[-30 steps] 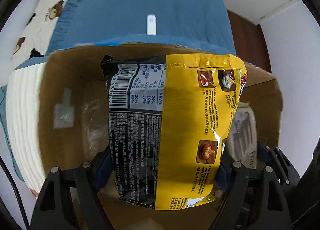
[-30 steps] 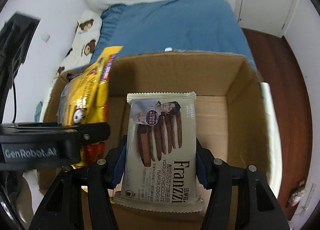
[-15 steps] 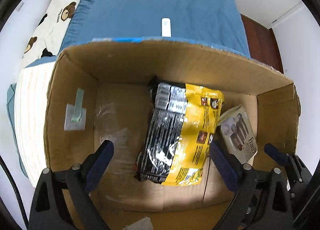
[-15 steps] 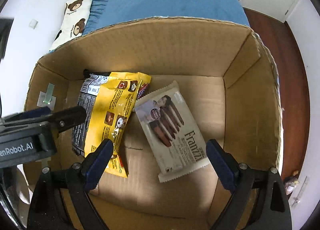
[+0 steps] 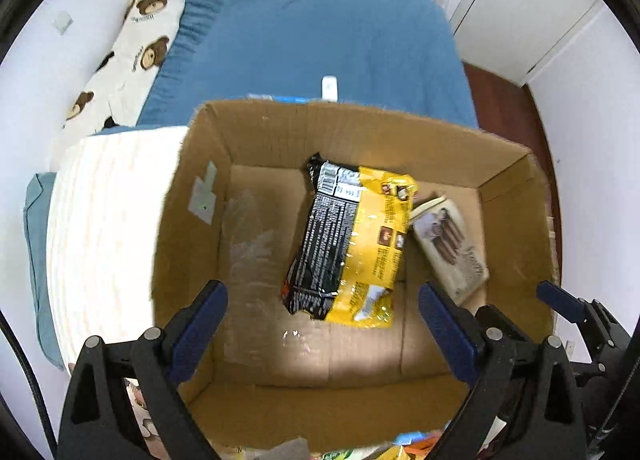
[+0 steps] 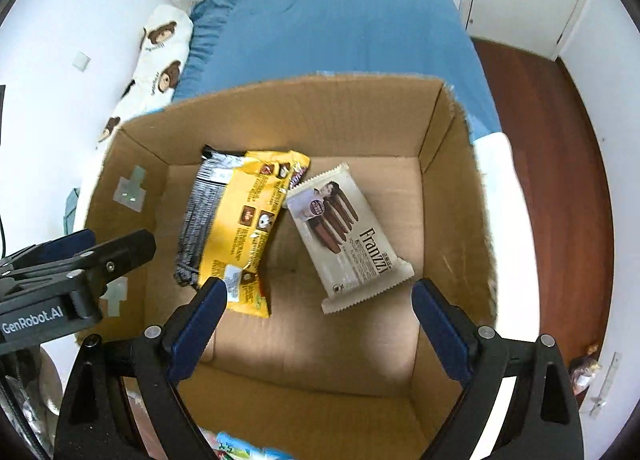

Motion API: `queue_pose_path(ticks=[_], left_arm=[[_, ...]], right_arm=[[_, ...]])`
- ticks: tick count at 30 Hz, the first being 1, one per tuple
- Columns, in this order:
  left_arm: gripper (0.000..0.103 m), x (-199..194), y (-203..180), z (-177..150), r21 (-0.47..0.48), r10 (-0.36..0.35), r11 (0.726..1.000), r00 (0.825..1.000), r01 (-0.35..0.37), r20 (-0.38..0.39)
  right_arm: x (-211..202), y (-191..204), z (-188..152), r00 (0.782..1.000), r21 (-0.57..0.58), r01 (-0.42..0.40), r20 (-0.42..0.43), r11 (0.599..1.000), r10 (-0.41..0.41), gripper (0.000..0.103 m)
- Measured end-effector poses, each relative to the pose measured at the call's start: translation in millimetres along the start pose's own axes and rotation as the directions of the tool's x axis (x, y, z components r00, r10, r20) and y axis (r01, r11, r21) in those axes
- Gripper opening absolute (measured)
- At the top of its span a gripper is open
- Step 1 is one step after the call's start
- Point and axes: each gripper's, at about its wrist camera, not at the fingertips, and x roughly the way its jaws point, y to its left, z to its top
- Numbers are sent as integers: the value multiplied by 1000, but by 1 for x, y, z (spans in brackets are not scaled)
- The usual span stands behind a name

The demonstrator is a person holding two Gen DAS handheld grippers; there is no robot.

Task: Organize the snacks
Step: 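Carry both packs into the cardboard box and open both tools, then grasp the red-white stick pack with left tool while right tool grasps the yellow packet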

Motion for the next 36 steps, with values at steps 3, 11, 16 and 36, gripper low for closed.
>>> queue_pose_path(ticks=[3,11,16,36], left_arm=[[98,-27,1,-16,-1,-11,1000,998,11,54],[98,-88,26,-97,-8,-10,1000,988,11,154],[98,-38,61,-198,-104,-89,991,995,84,-41],[50,150,74,-355,-645,-536,731,772,223,-340]], right_arm=[[-23,3,-11,998,1,-18,52,1000,18,96],[-80,20,-90,992,-90,-32,118,995,42,96],[-60,26,-171,1000,-198,-11,22,980,16,96],[43,41,-266,978,-394,-20,-199,919,-64,84]])
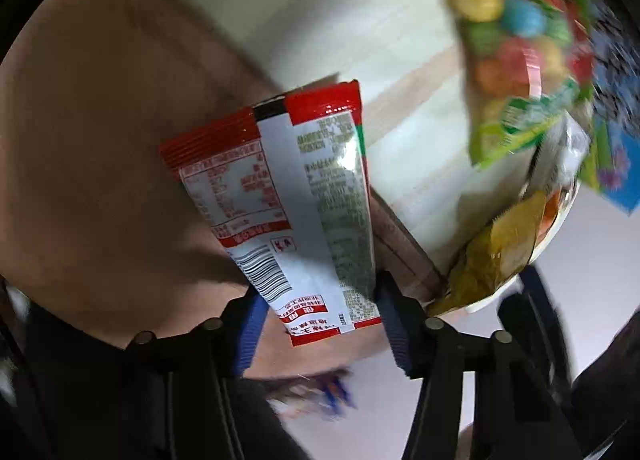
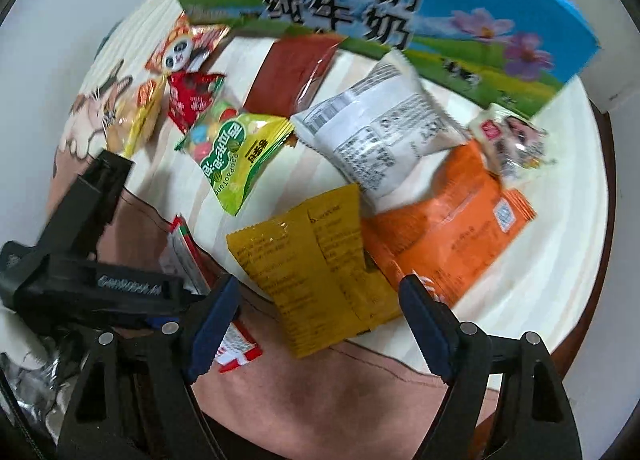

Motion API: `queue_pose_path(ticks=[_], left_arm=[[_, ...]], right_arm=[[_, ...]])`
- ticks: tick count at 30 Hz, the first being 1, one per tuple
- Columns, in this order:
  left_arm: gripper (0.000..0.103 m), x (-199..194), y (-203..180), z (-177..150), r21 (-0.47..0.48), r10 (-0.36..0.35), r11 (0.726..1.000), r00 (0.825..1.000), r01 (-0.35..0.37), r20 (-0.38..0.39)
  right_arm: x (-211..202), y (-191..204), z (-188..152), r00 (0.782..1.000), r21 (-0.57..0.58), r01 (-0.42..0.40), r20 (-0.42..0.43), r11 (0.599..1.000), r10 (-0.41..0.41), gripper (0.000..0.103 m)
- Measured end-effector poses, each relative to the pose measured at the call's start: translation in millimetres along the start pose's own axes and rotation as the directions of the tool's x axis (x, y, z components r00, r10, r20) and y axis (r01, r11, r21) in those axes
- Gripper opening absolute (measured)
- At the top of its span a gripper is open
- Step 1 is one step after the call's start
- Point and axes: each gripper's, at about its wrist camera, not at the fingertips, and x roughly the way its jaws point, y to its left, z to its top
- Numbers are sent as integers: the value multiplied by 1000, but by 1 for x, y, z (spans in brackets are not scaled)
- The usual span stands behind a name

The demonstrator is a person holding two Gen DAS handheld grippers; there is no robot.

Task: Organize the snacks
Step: 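Grasp the red-white stick pack with left tool while right tool grasps the yellow packet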

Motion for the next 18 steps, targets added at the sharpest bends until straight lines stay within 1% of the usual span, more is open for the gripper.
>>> queue_pose_path(ticks=[1,2,3,4,5,6,8,10,11,12,13,15,16,17,18], left_arm=[[50,-7,-6,3,57,56,997,998,-58,29],[50,-14,-15,3,143,137,979,987,-147,82],[50,-19,-23,3,218,214,946,967,-240,135],[49,-23,-29,3,266,278,909,943,-320,183],[49,-26,-36,4,324,347,851,906,-413,244],[49,-27,-42,4,372,400,790,869,-488,290],[49,-26,-51,3,437,472,669,798,-601,374],[50,-22,-54,4,469,483,623,779,-627,400],[52,-20,-55,5,471,481,622,779,-626,401],[52,-18,-55,6,466,477,629,782,-623,402],[54,-15,-53,7,458,472,640,785,-618,401],[58,-18,-37,10,430,443,684,804,-589,397],[61,-18,-34,13,408,423,718,819,-564,387],[62,-23,-26,16,393,405,743,831,-542,380],[63,-27,-17,15,377,385,767,843,-519,376]], right_arm=[[5,2,2,1000,-12,-1,-12,1000,1,84],[8,3,3,1000,-15,-4,-21,1000,4,79],[14,4,3,999,-17,1,-37,1000,-2,75],[17,4,3,999,-12,11,-44,1000,-12,71],[19,4,2,999,2,13,-50,1000,-13,69],[21,3,1,998,29,10,-61,1000,-8,68],[23,-1,-5,996,96,-2,-91,995,10,66],[25,-8,-15,988,210,-75,-120,975,102,63],[27,-11,-20,981,257,-116,-124,959,151,63],[29,-15,-24,971,314,-158,-124,936,205,63],[30,-19,-29,963,364,-190,-111,912,246,64],[31,-23,-31,961,389,-211,-87,897,264,66],[31,-23,-32,963,387,-207,-83,899,258,70],[31,-22,-31,966,376,-198,-80,905,245,74],[31,-19,-31,976,342,-163,-79,926,201,76]])
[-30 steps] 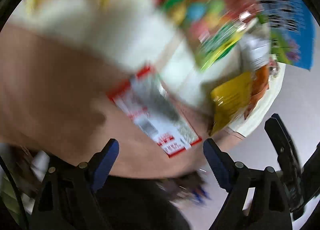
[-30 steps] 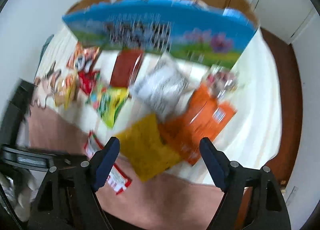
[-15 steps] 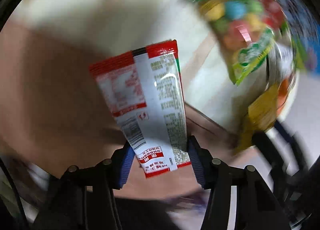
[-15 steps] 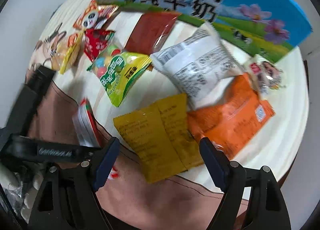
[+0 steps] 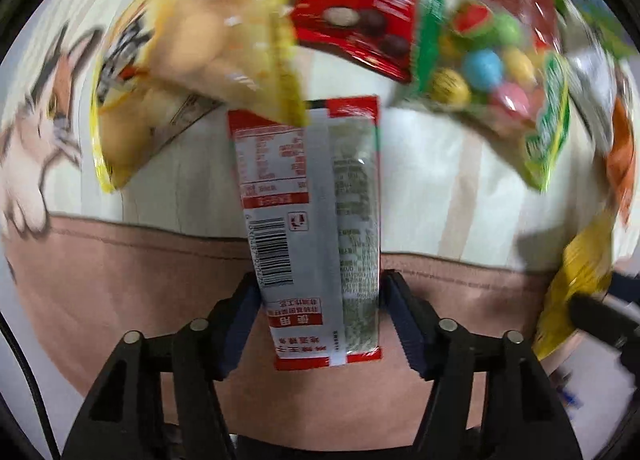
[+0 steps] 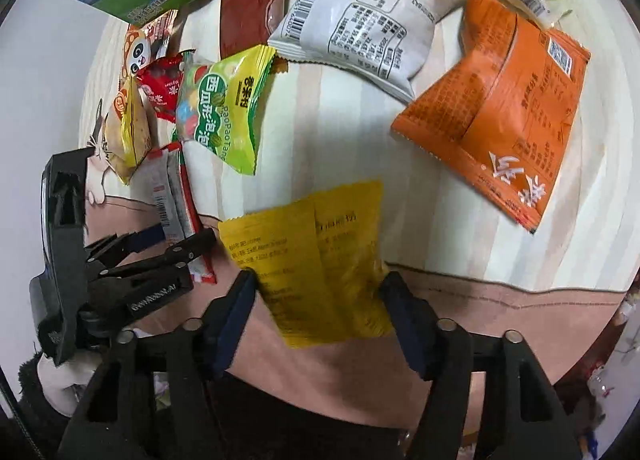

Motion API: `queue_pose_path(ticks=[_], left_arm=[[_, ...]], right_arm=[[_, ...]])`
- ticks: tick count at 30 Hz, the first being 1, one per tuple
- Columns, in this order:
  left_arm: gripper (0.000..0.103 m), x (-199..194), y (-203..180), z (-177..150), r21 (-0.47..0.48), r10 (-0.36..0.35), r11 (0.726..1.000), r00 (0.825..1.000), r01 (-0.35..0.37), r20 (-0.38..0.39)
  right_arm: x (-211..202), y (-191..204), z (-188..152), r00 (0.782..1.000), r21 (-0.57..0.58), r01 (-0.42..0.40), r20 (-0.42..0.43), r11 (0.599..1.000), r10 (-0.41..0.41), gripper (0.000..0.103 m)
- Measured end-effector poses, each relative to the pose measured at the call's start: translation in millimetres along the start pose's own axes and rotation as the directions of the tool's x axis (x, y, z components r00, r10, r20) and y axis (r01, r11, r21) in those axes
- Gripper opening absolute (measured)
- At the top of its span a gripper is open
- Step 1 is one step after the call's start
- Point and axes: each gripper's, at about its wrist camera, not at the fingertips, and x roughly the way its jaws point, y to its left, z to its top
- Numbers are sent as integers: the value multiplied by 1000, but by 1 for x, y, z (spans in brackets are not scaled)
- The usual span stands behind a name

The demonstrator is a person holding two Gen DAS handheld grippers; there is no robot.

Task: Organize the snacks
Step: 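Grasp the red-white stick pack with left tool while right tool grasps the yellow packet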

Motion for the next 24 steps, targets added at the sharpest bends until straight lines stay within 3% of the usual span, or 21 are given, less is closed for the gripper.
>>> queue_pose_path(ticks=[3,6,7,12,15,18,24], left_arm=[[63,0,8,0,-50,-30,998,999,31,17],[58,-5,-6,-3,37,10,999,999,-11,48],[53,-5,-18,-4,70,15,997,998,-19,53],[52,-7,-42,-15,179,19,983,997,-32,71],[54,0,-41,-15,173,32,984,997,-43,65],[56,2,-31,-35,161,22,987,998,-30,51],[57,-10,-40,0,159,37,986,998,-44,48]], right_arm=[[7,15,-3,994,-96,110,36,989,-107,77],[11,19,-10,986,-110,161,66,981,-155,72],[9,18,-12,985,-97,164,69,982,-158,68],[-8,-7,-26,987,61,125,92,990,-131,64],[-7,-24,-30,991,133,97,83,986,-108,65],[2,-38,-38,997,212,38,55,977,-51,71],[17,-23,-42,994,173,91,43,981,-100,77]])
